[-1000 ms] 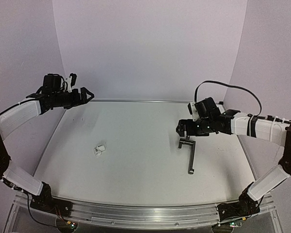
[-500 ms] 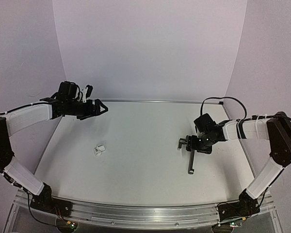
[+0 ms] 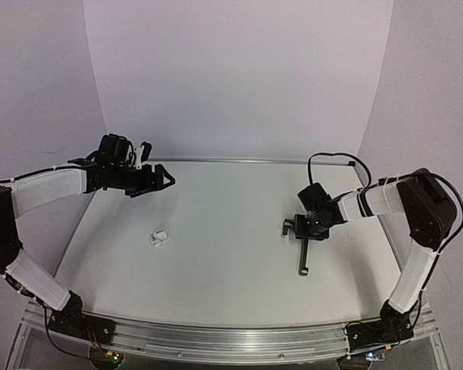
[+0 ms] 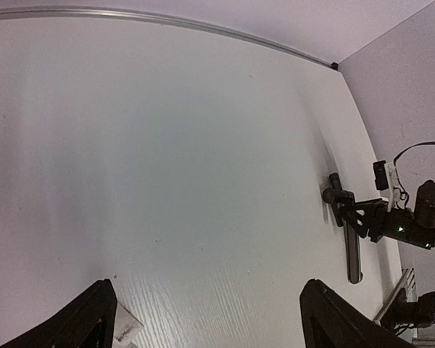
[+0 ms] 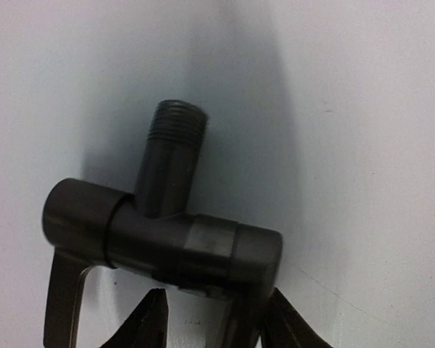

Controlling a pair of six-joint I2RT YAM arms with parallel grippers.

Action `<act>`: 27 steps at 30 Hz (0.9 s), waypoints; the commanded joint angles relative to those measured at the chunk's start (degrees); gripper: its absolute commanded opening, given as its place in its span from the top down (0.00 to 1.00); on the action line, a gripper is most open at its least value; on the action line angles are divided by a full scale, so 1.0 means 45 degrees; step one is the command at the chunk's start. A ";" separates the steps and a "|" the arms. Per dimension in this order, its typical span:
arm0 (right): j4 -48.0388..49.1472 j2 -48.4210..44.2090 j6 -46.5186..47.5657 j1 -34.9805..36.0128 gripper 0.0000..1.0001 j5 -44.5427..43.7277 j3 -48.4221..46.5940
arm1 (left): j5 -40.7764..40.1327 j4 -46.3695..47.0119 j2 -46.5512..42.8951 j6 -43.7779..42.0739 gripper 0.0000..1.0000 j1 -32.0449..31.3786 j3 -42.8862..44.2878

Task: Install the water faucets

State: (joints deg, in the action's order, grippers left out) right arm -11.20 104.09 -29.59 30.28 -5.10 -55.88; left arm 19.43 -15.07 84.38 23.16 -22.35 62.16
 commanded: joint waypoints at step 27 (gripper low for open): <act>0.2991 -0.2512 1.3280 0.2829 1.00 0.8723 -0.1476 | 0.8673 1.0413 0.4404 0.8292 0.12 -0.3046 -0.0369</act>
State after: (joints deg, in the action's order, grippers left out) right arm -2.02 94.28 27.14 42.55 26.31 -58.19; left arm 51.74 23.08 102.43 56.58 -31.77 55.53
